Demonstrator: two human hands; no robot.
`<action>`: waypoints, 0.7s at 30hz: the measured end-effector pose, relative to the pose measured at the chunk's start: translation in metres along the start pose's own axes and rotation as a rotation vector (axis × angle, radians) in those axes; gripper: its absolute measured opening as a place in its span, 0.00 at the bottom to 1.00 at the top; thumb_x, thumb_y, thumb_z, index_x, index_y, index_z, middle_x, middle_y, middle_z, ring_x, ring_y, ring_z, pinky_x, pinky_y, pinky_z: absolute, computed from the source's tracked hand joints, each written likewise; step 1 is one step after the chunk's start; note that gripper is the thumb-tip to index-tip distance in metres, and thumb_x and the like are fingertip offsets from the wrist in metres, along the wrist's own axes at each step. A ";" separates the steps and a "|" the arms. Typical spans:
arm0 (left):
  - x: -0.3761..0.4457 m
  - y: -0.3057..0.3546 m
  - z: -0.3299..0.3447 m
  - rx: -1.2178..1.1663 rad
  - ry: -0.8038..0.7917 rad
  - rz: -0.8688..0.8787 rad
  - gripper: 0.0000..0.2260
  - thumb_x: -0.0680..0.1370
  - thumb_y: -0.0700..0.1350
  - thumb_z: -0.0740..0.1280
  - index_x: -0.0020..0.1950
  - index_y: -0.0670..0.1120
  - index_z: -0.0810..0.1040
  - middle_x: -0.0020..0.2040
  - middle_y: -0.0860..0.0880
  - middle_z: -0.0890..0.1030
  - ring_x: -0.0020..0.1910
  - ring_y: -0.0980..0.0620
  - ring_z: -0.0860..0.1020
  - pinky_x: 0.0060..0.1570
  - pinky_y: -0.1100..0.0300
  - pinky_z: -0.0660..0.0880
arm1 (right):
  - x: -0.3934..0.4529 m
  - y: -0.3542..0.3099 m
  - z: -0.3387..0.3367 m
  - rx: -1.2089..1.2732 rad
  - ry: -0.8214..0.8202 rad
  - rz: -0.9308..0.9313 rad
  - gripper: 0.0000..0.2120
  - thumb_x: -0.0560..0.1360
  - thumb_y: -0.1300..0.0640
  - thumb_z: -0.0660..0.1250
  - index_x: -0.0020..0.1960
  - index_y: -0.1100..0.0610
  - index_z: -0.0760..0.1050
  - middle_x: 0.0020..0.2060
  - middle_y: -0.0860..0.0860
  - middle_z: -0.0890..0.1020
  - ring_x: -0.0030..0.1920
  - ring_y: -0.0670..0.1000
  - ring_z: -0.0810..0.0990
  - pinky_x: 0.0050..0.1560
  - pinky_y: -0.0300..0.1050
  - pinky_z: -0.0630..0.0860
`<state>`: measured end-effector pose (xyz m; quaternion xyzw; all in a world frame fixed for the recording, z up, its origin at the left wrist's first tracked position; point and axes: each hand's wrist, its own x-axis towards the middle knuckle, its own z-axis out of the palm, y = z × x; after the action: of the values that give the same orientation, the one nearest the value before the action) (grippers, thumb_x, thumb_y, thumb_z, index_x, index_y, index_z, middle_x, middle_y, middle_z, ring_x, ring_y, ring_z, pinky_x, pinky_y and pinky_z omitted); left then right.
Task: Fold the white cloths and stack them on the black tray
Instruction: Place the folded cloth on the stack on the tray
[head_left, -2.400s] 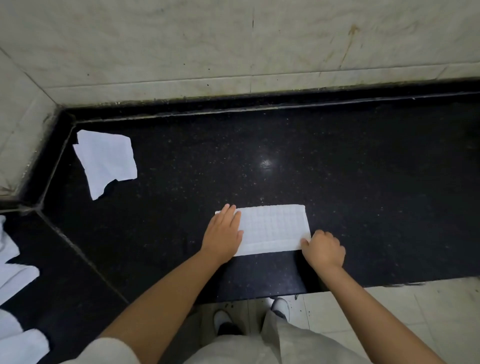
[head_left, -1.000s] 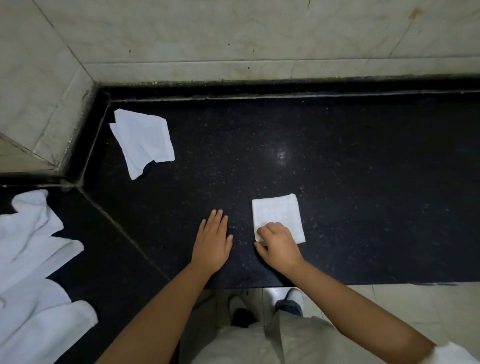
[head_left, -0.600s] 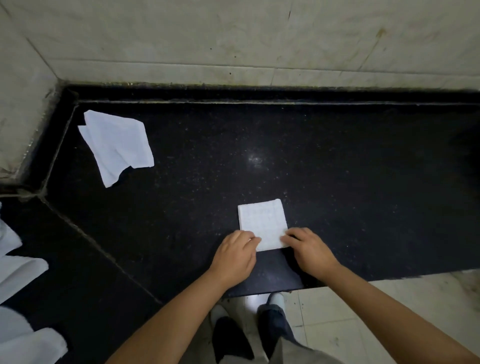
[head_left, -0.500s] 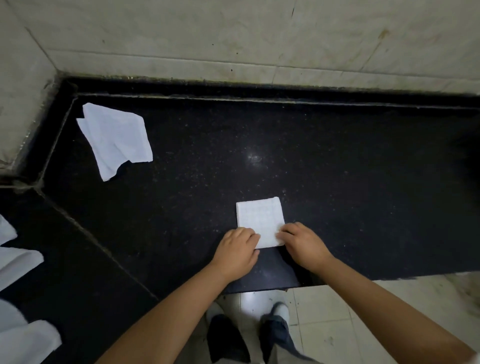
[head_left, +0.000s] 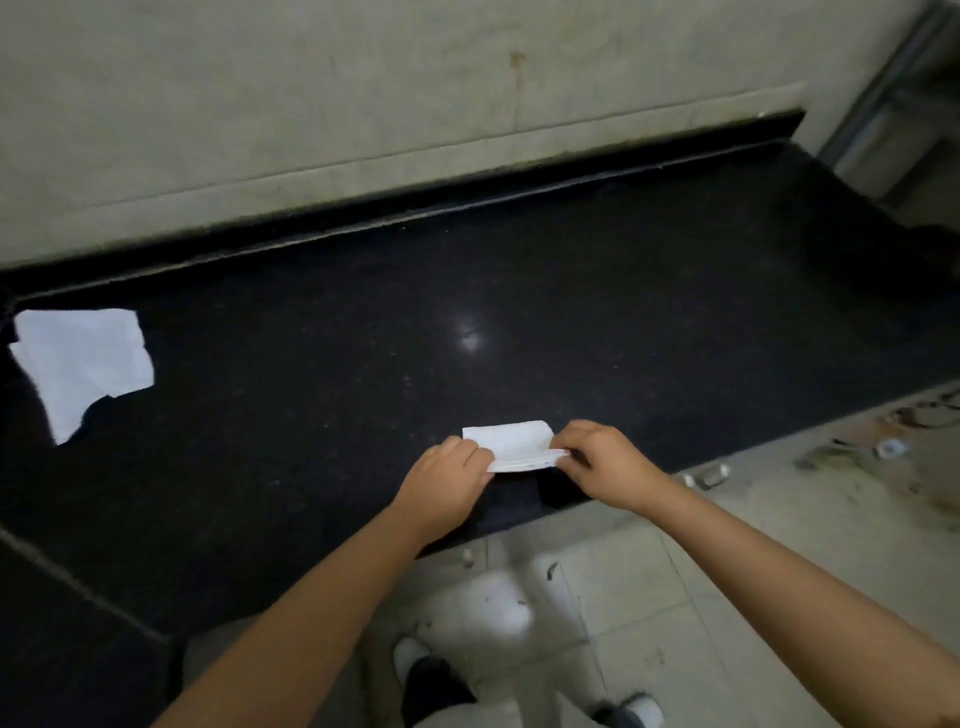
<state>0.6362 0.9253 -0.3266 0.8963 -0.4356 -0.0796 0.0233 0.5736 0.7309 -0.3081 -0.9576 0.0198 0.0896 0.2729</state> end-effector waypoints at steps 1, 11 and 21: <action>0.018 0.028 -0.010 0.003 0.035 0.057 0.13 0.71 0.47 0.56 0.34 0.47 0.79 0.30 0.52 0.79 0.27 0.53 0.77 0.26 0.67 0.69 | -0.020 0.024 -0.017 0.055 0.039 0.035 0.09 0.75 0.65 0.62 0.53 0.64 0.77 0.50 0.59 0.79 0.52 0.55 0.77 0.48 0.35 0.67; 0.202 0.326 -0.079 -0.098 -0.059 0.387 0.15 0.82 0.49 0.51 0.63 0.43 0.68 0.61 0.44 0.71 0.59 0.44 0.72 0.53 0.53 0.68 | -0.199 0.237 -0.183 0.153 0.467 0.397 0.13 0.67 0.62 0.69 0.50 0.65 0.79 0.40 0.57 0.78 0.42 0.50 0.75 0.35 0.33 0.63; 0.380 0.455 -0.147 -0.099 0.069 0.635 0.12 0.81 0.48 0.57 0.58 0.42 0.73 0.56 0.46 0.75 0.55 0.48 0.73 0.50 0.59 0.67 | -0.233 0.380 -0.340 -0.093 0.560 0.447 0.10 0.73 0.58 0.67 0.50 0.64 0.80 0.47 0.62 0.82 0.50 0.58 0.78 0.51 0.49 0.72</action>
<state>0.5370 0.3412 -0.1773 0.7157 -0.6879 -0.0590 0.1052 0.3664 0.2260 -0.1792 -0.9285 0.2986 -0.1181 0.1867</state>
